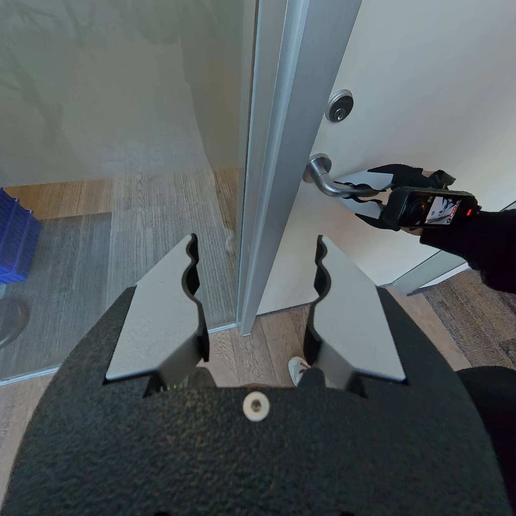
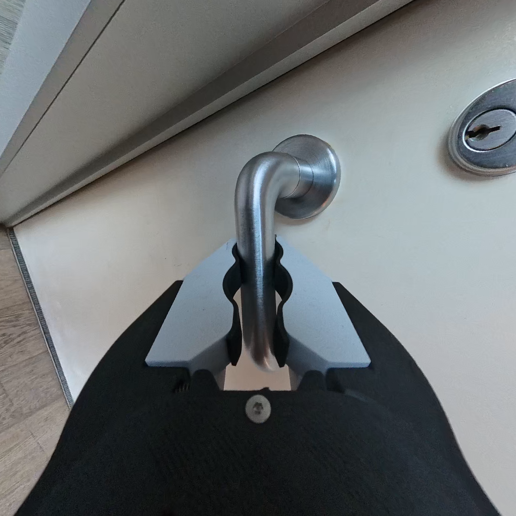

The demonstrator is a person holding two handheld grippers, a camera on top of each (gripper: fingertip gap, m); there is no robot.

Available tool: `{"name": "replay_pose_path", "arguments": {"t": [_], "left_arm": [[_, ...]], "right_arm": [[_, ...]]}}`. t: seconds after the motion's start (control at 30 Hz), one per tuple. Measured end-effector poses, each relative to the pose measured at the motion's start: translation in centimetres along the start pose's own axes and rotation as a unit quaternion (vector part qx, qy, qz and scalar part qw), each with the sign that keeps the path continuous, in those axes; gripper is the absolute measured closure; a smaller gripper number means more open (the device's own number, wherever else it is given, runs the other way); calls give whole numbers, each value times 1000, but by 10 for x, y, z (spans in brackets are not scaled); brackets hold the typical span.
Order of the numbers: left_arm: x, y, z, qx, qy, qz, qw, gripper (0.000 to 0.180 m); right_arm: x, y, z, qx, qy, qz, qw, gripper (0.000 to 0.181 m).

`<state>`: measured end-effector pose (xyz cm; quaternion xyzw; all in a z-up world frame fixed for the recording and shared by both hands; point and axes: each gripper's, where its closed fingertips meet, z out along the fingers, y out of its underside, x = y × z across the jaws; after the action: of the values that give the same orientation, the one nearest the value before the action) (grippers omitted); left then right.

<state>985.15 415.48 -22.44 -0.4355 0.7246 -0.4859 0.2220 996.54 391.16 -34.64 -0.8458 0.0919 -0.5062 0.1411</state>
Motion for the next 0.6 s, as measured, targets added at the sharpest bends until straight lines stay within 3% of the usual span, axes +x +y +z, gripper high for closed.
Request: {"name": "replay_pose_path", "arguments": {"t": [0.17,0.4,0.6], "left_arm": [[1,4,-3,-3,1,4,1000,100],[25,7,2,-8,15,34,999,99],[60,27,11,-28,65,13,997,99]], "right_arm": [[-3,-2,1,15,-29,10,999,165],[0,0,-6,-29,-29,-20,999,167],[3,11,-16,-56,4,-4,998,162]]}}
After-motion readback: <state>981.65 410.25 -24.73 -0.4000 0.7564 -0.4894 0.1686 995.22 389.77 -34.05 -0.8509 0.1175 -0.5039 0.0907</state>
